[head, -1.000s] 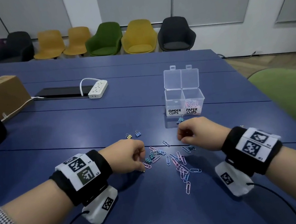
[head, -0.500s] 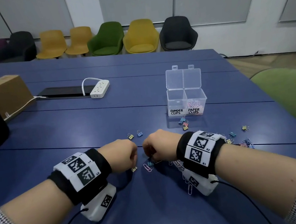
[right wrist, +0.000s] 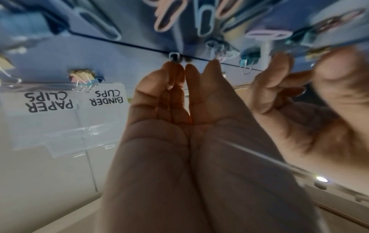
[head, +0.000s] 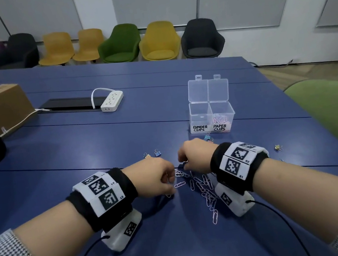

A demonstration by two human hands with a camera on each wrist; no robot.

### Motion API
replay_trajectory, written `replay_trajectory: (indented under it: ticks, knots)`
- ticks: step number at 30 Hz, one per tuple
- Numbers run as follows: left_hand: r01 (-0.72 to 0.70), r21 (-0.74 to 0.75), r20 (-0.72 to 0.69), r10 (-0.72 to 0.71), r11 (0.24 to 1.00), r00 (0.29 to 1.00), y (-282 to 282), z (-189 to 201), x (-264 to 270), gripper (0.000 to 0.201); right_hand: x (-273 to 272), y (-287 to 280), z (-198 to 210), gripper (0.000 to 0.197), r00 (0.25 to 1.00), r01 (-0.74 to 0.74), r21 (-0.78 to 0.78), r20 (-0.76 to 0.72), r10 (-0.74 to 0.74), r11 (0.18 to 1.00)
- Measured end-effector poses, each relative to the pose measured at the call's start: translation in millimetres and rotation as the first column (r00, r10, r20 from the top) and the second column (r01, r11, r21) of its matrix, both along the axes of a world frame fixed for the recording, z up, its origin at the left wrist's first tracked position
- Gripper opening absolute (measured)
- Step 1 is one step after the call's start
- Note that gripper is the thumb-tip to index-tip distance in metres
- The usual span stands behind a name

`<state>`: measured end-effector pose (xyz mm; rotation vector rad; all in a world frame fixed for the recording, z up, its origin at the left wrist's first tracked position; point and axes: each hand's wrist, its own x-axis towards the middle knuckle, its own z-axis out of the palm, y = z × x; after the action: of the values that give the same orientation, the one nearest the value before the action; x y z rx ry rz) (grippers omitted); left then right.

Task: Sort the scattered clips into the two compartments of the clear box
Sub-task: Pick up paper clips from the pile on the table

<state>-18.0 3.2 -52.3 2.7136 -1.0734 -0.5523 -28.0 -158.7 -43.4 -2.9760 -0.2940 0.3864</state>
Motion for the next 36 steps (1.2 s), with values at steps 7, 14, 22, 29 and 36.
replay_trajectory:
  ticks: [7,14,22,29,36]
  knots:
    - [-0.124,0.114,0.193,0.101,0.986,0.976,-5.0,3.9,10.9,0.015,-12.6,-2.8,-6.2,0.029,0.994,-0.109,0.038,-0.022,0.11,0.993]
    - [0.048,0.254,0.206,-0.103,0.966,0.973,-7.3,3.8,11.1,0.062,-17.9,-4.6,-8.9,0.048,0.995,-0.095,0.006,-0.009,0.095,0.995]
    - [0.074,0.213,0.218,-0.122,0.974,0.968,-20.6,0.1,16.1,0.05,-21.0,-4.6,-7.9,0.019,0.996,-0.092,0.014,-0.015,0.092,0.996]
    - [0.081,0.153,0.172,-0.107,0.985,0.979,-32.6,-1.7,15.8,0.024,-27.0,-13.2,-5.5,0.021,0.992,-0.119,-0.073,-0.051,0.116,0.99]
    - [0.095,0.273,0.314,-0.182,0.957,0.932,-38.8,0.5,6.1,0.004,-33.8,-12.1,-5.1,0.023,0.988,-0.106,-0.116,-0.12,0.091,0.988]
